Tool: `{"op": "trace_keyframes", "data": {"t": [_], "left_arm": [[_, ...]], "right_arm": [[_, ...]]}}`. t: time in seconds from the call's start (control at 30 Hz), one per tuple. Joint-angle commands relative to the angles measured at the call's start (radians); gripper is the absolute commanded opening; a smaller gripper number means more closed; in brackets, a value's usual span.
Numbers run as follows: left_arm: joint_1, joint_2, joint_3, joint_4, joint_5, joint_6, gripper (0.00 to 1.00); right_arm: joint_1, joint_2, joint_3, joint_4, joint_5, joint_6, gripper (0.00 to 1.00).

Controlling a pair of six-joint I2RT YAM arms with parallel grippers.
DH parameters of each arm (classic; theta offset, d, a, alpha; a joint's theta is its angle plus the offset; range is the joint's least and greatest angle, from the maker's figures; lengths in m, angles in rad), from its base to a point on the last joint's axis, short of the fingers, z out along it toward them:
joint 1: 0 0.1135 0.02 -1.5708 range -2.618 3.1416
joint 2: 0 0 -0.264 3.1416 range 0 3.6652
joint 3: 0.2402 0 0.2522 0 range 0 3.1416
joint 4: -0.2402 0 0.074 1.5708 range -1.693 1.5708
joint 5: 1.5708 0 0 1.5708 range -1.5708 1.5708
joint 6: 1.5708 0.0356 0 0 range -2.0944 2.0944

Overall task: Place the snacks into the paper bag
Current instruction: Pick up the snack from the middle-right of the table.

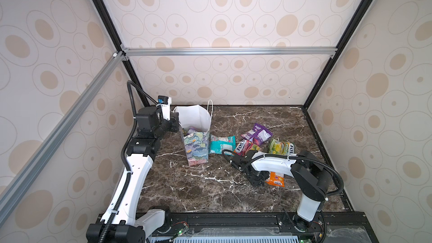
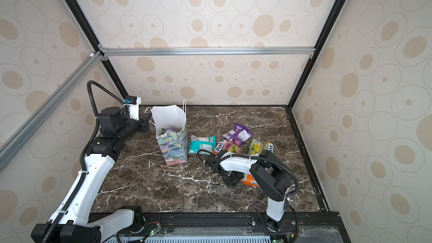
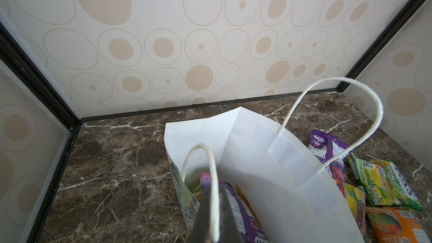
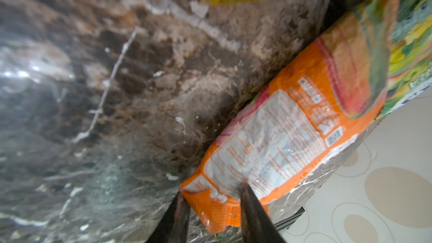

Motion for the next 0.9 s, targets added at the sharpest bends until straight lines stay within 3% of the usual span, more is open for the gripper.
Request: {"op": "trace_keyframes", "data": {"t": [0.0, 0.07, 0.4, 0.87], "left_arm": [[0.003, -0.005, 0.025, 0.002, 0.010, 0.017, 0.00], [0.004, -0.005, 0.025, 0.002, 0.012, 0.017, 0.00], [0.003, -0.005, 0.025, 0.002, 0.011, 0.017, 0.00], [0.003, -0.002, 0.026, 0.002, 0.014, 0.017, 0.00]], "right_arm": [[0.006, 0.025, 0.014, -0.017, 0.043, 0.024, 0.33], [0.005, 0.030, 0.010, -0.012, 0.044, 0.028, 0.31], [0.005, -0.001, 0.018, -0.012, 0.052, 0.027, 0.00], [0.005, -0.098, 0.039, 0.004, 0.018, 0.004, 0.00]]}}
